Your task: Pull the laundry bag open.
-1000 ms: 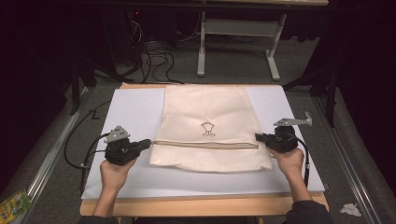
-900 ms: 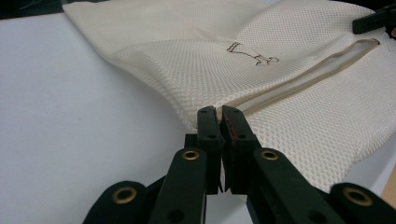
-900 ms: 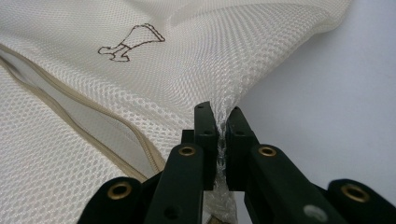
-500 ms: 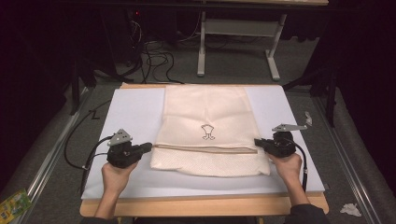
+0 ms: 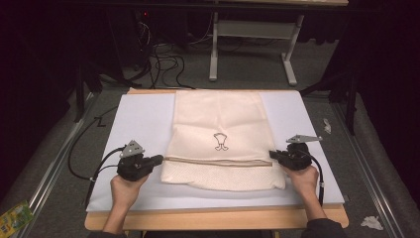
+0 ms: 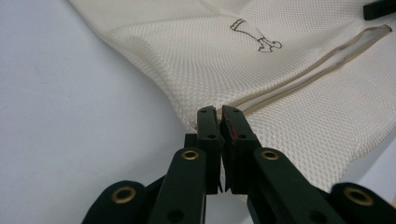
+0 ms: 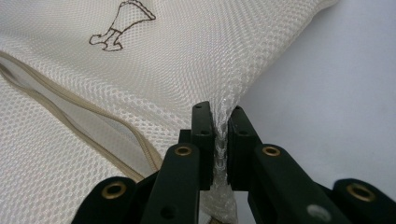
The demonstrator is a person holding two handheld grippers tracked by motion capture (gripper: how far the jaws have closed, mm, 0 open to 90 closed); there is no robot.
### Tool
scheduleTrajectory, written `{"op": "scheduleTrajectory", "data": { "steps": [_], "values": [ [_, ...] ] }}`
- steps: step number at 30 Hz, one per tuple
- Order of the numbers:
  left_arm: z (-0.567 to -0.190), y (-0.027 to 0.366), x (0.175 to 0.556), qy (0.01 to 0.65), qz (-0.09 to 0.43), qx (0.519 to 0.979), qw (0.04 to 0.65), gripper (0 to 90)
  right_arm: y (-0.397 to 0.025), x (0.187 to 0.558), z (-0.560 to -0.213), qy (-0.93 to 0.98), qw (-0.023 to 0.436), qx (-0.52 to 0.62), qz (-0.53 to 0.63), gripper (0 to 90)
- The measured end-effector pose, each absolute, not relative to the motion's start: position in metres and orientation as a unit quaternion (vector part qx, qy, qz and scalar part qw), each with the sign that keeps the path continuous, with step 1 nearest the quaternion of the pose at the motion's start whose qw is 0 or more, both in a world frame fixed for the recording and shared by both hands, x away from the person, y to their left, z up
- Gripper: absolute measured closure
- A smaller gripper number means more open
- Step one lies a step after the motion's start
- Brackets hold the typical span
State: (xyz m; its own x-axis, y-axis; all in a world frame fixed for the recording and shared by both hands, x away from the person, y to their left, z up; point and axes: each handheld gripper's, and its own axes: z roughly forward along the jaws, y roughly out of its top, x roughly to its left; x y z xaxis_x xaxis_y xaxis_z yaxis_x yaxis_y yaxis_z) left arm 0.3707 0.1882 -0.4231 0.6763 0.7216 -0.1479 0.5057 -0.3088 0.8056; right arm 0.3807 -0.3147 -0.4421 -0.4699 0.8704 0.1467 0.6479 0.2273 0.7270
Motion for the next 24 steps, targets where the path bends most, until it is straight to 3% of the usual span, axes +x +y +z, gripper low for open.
{"op": "scheduleTrajectory", "data": {
  "steps": [24],
  "values": [
    [-0.439, 0.175, 0.373, 0.385, 0.113, 0.819, 0.41, 86.5, -0.309, 0.379, -0.454, 0.779, 0.161, 0.493, 0.352, 81.1]
  ]
}}
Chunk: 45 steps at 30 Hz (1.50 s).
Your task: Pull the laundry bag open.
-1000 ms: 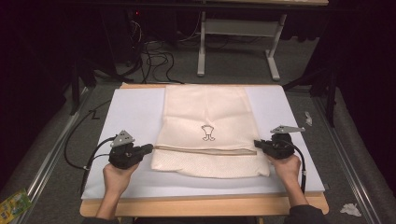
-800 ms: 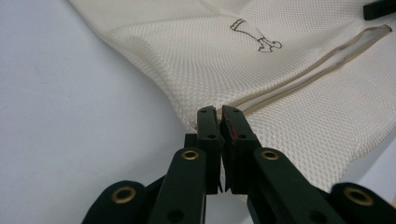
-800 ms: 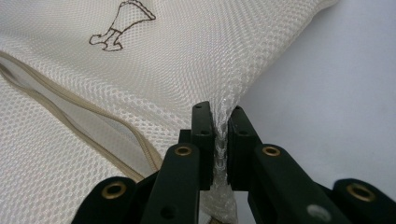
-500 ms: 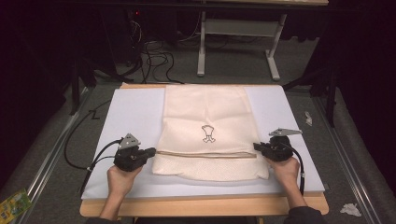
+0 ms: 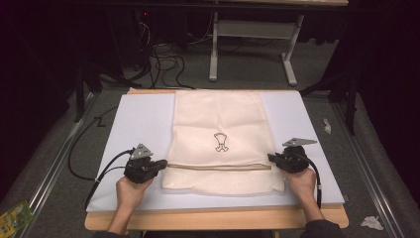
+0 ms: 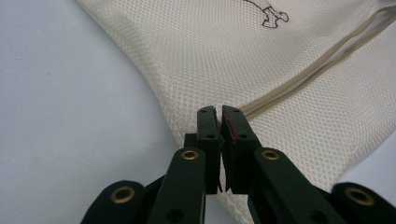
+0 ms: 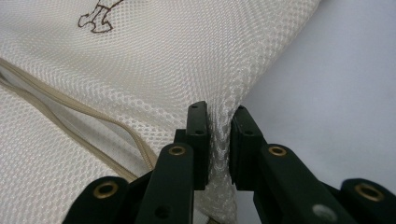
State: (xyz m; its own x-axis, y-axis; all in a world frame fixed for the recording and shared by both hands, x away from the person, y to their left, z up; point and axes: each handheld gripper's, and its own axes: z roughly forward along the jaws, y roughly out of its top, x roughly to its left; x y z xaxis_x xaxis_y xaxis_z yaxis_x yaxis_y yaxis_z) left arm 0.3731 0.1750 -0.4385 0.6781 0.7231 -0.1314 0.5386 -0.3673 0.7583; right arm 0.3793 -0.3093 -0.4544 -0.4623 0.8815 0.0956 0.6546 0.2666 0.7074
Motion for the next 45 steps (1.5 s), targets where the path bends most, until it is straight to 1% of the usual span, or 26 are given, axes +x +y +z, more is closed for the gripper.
{"op": "scheduleTrajectory", "data": {
  "steps": [5, 8, 12, 14, 18, 22, 27, 29, 35, 45],
  "values": [
    [-0.438, 0.175, 0.373, 0.386, 0.112, 0.818, 0.412, 86.3, -0.309, 0.379, -0.454, 0.781, 0.162, 0.491, 0.35, 78.3],
    [-0.438, 0.175, 0.373, 0.383, 0.113, 0.818, 0.414, 85.6, -0.309, 0.379, -0.453, 0.78, 0.161, 0.493, 0.349, 72.4],
    [-0.436, 0.176, 0.373, 0.383, 0.11, 0.814, 0.423, 81.2, -0.309, 0.378, -0.451, 0.778, 0.168, 0.494, 0.349, 65.6],
    [-0.435, 0.177, 0.373, 0.384, 0.111, 0.812, 0.426, 80.0, -0.308, 0.378, -0.449, 0.779, 0.172, 0.494, 0.346, 63.5],
    [-0.432, 0.18, 0.372, 0.382, 0.124, 0.806, 0.434, 74.6, -0.311, 0.376, -0.445, 0.774, 0.183, 0.496, 0.347, 59.9],
    [-0.428, 0.184, 0.371, 0.387, 0.138, 0.796, 0.444, 70.6, -0.317, 0.373, -0.44, 0.764, 0.192, 0.498, 0.361, 59.9],
    [-0.423, 0.188, 0.369, 0.39, 0.156, 0.785, 0.456, 65.2, -0.323, 0.37, -0.434, 0.757, 0.19, 0.501, 0.375, 60.6],
    [-0.421, 0.19, 0.367, 0.388, 0.168, 0.783, 0.457, 64.6, -0.326, 0.369, -0.432, 0.753, 0.194, 0.501, 0.381, 61.0],
    [-0.415, 0.198, 0.367, 0.396, 0.183, 0.772, 0.463, 62.5, -0.337, 0.364, -0.427, 0.739, 0.2, 0.509, 0.393, 62.2],
    [-0.411, 0.212, 0.371, 0.415, 0.196, 0.754, 0.469, 59.5, -0.356, 0.359, -0.425, 0.721, 0.212, 0.522, 0.404, 62.5]
  ]
}}
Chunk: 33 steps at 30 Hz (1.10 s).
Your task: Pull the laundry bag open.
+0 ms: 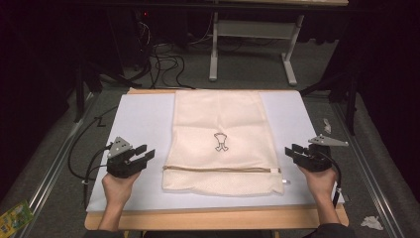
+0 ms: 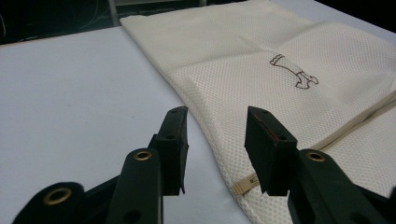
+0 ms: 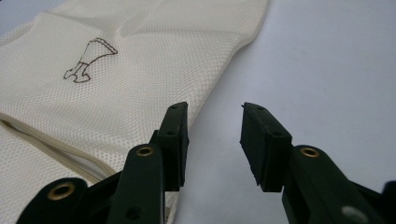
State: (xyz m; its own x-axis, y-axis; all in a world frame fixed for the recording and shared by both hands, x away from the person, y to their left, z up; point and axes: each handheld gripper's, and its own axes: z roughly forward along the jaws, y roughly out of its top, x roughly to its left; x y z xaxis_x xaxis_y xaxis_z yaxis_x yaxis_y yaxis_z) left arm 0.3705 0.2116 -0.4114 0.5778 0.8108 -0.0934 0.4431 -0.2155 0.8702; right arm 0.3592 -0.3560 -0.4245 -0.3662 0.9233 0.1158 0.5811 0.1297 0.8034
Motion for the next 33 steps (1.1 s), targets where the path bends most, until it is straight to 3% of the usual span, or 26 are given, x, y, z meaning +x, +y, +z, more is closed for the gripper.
{"op": "scheduleTrajectory", "data": {
  "steps": [18, 33],
  "values": [
    [-0.426, 0.227, 0.394, 0.457, 0.205, 0.728, 0.468, 56.4, -0.381, 0.36, -0.43, 0.689, 0.227, 0.549, 0.414, 62.9],
    [-0.455, 0.231, 0.415, 0.495, 0.204, 0.717, 0.446, 55.8, -0.387, 0.368, -0.451, 0.68, 0.213, 0.575, 0.401, 62.8]
  ]
}}
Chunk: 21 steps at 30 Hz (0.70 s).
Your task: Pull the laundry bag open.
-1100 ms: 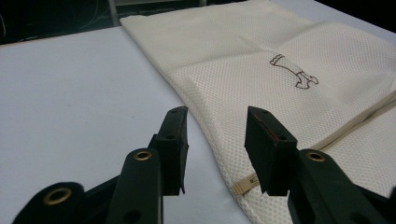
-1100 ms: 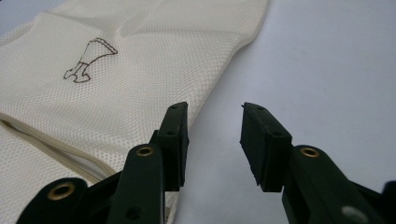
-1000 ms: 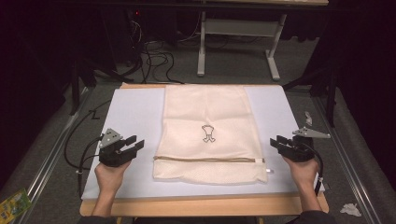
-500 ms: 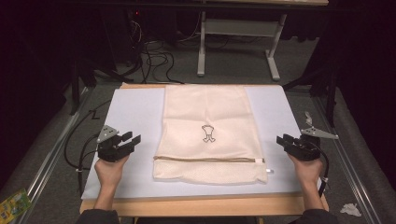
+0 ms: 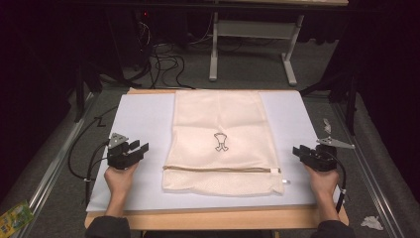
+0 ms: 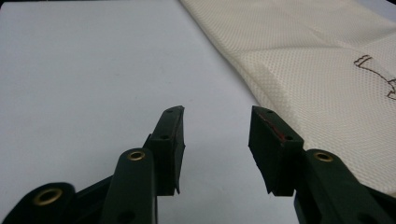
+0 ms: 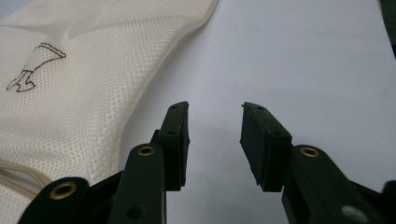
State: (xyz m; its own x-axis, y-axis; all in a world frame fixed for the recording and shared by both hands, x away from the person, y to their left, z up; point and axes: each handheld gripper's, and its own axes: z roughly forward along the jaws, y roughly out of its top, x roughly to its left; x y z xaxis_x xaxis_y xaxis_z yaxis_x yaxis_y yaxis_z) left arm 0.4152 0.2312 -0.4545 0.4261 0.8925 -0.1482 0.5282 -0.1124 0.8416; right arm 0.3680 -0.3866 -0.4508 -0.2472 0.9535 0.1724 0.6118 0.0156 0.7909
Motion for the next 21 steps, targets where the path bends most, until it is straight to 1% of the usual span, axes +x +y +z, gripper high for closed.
{"op": "scheduleTrajectory", "data": {
  "steps": [8, 13, 17, 21],
  "values": [
    [-0.472, 0.232, 0.426, 0.512, 0.202, 0.716, 0.43, 55.3, -0.385, 0.374, -0.458, 0.681, 0.224, 0.573, 0.397, 62.6],
    [-0.477, 0.23, 0.431, 0.512, 0.214, 0.716, 0.423, 55.0, -0.384, 0.378, -0.46, 0.679, 0.231, 0.577, 0.391, 62.2],
    [-0.481, 0.226, 0.429, 0.499, 0.251, 0.727, 0.4, 54.4, -0.383, 0.379, -0.468, 0.681, 0.244, 0.579, 0.377, 61.7],
    [-0.482, 0.226, 0.43, 0.5, 0.251, 0.727, 0.397, 54.6, -0.385, 0.38, -0.475, 0.678, 0.241, 0.583, 0.378, 61.2]
  ]
}}
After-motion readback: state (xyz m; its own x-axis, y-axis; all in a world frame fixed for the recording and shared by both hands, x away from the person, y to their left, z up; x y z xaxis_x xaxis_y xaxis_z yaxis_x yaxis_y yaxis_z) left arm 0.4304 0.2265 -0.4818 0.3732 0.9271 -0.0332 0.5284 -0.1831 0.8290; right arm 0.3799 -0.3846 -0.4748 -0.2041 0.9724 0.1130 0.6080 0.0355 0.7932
